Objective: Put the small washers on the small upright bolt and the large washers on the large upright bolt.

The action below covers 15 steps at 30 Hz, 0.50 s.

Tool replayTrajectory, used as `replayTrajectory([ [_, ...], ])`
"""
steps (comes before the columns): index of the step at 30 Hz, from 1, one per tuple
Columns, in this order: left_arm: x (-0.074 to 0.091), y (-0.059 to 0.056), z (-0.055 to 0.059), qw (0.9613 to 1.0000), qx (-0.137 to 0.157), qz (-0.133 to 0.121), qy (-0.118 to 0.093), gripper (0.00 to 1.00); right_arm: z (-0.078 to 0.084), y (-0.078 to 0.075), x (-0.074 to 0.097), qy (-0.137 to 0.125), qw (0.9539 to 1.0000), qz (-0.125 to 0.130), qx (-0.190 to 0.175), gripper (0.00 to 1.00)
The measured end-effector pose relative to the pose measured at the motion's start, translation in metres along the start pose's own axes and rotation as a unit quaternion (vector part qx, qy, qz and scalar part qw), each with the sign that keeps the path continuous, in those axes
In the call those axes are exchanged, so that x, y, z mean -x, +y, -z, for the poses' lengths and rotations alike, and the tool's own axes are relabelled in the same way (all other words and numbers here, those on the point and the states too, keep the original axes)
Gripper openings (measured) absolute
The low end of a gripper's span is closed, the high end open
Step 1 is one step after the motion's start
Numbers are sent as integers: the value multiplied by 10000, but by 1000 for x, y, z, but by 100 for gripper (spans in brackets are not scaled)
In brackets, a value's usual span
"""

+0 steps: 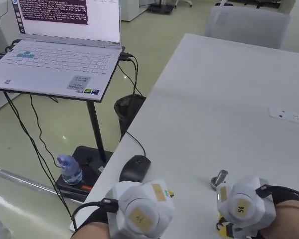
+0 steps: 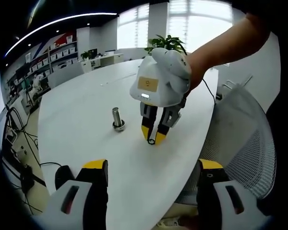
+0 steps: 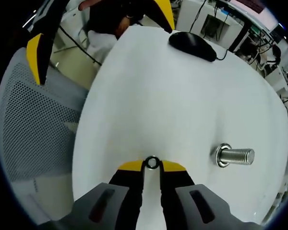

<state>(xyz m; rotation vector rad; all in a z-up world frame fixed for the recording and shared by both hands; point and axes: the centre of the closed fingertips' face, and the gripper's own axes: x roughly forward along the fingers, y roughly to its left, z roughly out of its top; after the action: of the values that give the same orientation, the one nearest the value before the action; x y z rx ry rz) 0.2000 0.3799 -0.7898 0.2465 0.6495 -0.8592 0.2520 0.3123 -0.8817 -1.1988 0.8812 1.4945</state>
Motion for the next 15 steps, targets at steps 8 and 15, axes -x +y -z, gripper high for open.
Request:
replayTrajectory([
  [8,-2,2,-6,10000,13,-43,-60,75,1,-2,0,-57,9997,-25,-245,13],
  [15,-3,6,-6,9998,142,-103,-125,77,6,-1,9,-144,9991,-21,-386,13],
])
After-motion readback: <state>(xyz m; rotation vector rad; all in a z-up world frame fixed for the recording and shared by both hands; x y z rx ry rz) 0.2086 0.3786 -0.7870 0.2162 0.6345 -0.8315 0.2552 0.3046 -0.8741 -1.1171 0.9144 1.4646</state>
